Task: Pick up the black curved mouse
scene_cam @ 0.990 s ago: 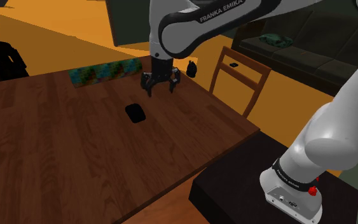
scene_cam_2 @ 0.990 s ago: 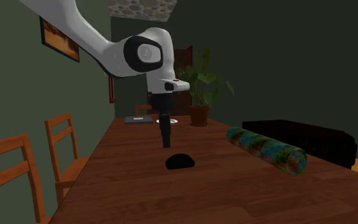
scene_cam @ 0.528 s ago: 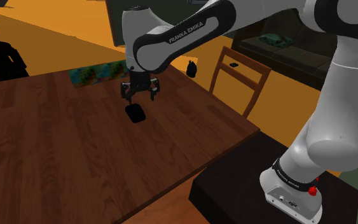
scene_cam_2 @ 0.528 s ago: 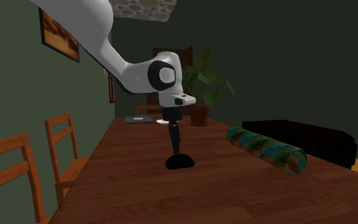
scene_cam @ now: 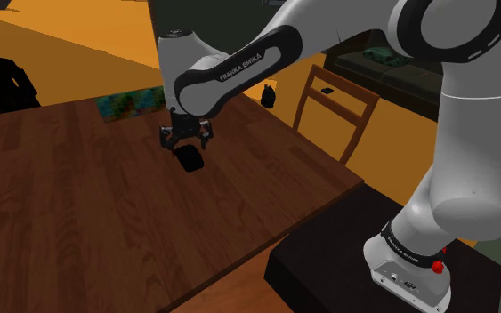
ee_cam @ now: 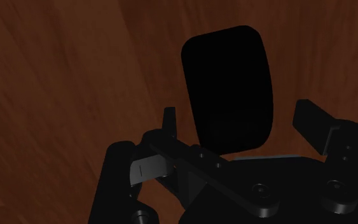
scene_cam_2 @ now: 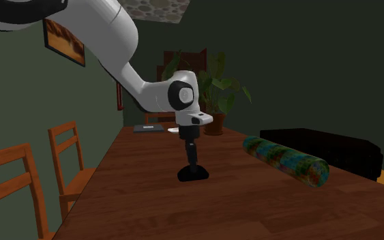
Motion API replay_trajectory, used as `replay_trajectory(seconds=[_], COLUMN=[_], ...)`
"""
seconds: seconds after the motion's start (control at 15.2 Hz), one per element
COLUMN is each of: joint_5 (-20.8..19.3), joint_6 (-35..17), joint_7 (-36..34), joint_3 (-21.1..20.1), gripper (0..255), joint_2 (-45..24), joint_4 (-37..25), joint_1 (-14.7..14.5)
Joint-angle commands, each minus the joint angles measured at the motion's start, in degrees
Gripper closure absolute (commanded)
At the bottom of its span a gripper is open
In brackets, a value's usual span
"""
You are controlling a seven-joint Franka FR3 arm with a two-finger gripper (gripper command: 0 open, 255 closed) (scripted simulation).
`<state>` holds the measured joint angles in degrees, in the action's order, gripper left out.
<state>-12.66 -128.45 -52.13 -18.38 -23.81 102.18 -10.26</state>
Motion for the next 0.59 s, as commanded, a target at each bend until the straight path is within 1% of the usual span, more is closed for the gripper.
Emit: replay_trajectory(seconds=[0.0,0.07,0.2,0.26,0.53], joint_5=[-0.44,-0.76,-0.76,-0.76,-0.77], joint_6=[-1.24,-2.18,-2.18,-2.12,-2.08], joint_7=[-0.44,-0.68,-0.68,-0.7,-0.73], joint_3=[0.19,0.35,0.36,0.35,0.35], gripper=[0,0,0,255,255], joint_2=[-0.83,-1.47,-1.46,-1.47,-1.51], joint_4=[0.45,0.78,0.79,0.72,0.65], joint_1=[-0.22,-0.32,-0.33,-0.35,-0.38])
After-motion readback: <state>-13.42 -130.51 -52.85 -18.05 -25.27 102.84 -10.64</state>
